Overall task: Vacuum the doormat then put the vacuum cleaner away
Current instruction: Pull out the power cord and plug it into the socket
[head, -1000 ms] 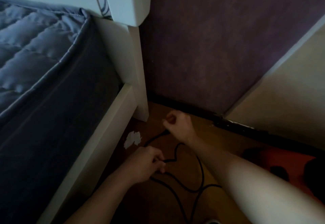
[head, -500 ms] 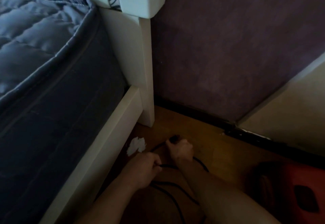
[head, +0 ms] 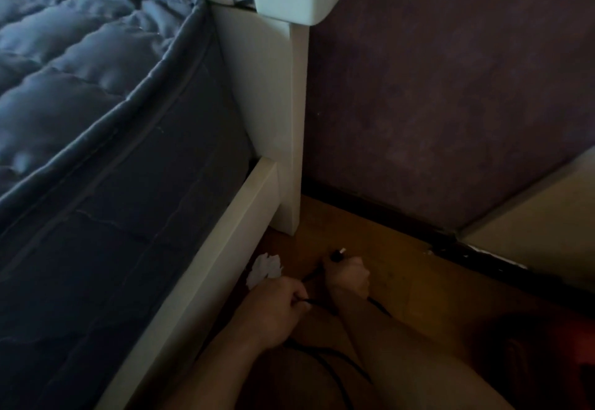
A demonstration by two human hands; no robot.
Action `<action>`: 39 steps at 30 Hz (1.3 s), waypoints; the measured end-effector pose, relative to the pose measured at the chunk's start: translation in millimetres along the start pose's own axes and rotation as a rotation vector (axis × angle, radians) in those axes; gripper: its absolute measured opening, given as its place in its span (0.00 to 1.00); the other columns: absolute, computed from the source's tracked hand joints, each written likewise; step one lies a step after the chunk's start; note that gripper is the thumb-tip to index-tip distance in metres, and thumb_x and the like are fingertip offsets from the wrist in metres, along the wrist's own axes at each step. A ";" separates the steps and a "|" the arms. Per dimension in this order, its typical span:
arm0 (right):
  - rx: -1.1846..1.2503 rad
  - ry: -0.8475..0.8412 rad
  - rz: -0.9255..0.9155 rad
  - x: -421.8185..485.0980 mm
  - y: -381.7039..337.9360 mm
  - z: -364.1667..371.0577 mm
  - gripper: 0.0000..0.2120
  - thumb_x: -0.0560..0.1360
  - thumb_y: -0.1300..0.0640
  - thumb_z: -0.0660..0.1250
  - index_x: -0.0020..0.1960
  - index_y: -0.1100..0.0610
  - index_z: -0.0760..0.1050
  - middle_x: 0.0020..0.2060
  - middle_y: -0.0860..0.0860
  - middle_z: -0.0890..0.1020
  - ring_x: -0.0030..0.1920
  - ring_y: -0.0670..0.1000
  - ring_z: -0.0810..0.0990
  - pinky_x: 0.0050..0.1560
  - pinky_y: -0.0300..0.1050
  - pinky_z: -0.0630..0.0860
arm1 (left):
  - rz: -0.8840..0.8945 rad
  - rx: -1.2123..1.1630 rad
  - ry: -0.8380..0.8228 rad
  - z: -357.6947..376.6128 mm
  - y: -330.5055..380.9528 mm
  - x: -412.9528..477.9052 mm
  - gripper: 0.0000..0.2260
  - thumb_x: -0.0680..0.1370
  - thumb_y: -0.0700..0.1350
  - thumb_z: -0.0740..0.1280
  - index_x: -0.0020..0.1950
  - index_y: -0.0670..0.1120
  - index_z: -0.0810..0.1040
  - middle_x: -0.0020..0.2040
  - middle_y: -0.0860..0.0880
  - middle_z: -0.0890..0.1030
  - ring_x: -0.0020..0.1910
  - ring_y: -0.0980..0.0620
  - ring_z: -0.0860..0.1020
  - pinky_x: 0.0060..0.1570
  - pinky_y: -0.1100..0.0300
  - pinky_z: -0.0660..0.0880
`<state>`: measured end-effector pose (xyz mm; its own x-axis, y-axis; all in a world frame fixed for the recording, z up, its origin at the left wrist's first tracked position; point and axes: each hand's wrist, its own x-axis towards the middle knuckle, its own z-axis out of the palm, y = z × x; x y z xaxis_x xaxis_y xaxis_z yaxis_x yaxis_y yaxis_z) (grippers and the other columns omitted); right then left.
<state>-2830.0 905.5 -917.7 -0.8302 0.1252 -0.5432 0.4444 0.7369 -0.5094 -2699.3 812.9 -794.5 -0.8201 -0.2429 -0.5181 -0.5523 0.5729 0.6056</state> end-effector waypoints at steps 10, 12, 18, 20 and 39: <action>0.712 -0.025 -0.504 -61.0 -43.4 -97.6 0.04 0.76 0.52 0.74 0.48 0.49 0.80 0.43 0.50 0.86 0.46 0.54 0.86 0.51 0.57 0.83 | 0.083 -0.187 -0.048 -6.1 36.8 -19.7 0.08 0.79 0.46 0.68 0.42 0.57 0.79 0.40 0.57 0.82 0.45 0.60 0.80 0.50 0.63 0.74; 0.788 -0.047 -0.558 -81.5 -53.7 -133.7 0.05 0.77 0.54 0.74 0.50 0.52 0.80 0.43 0.51 0.86 0.47 0.55 0.86 0.52 0.60 0.83 | 0.125 -0.200 -0.045 -3.1 54.8 -26.4 0.10 0.79 0.46 0.69 0.41 0.60 0.78 0.39 0.58 0.83 0.45 0.61 0.80 0.52 0.62 0.75; 0.795 0.154 -0.763 -146.3 -85.0 -243.4 0.09 0.73 0.53 0.78 0.43 0.53 0.77 0.38 0.53 0.84 0.45 0.52 0.85 0.50 0.59 0.83 | 0.246 -0.204 -0.117 2.7 110.6 -52.9 0.07 0.79 0.45 0.69 0.49 0.59 0.77 0.45 0.59 0.81 0.46 0.66 0.78 0.48 0.75 0.71; 0.875 0.146 -0.807 -168.7 -96.6 -274.2 0.12 0.73 0.53 0.78 0.45 0.57 0.77 0.40 0.59 0.84 0.47 0.58 0.86 0.51 0.61 0.83 | 0.287 -0.200 -0.115 -4.4 127.1 -62.4 0.09 0.78 0.45 0.70 0.49 0.61 0.77 0.49 0.58 0.82 0.51 0.64 0.79 0.55 0.70 0.75; 0.885 0.182 -0.934 -251.5 -183.1 -440.7 0.08 0.81 0.55 0.67 0.46 0.57 0.79 0.26 0.48 0.74 0.25 0.49 0.73 0.21 0.40 0.67 | 1.040 0.096 0.792 -229.8 326.8 -140.0 0.17 0.73 0.56 0.65 0.59 0.51 0.79 0.53 0.57 0.80 0.50 0.57 0.78 0.50 0.59 0.78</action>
<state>-2850.8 1031.9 -393.6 -0.9469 -0.0550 0.3168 -0.3118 -0.0832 -0.9465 -2799.4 854.3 -385.2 -0.7368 -0.0289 0.6755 0.3738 0.8151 0.4426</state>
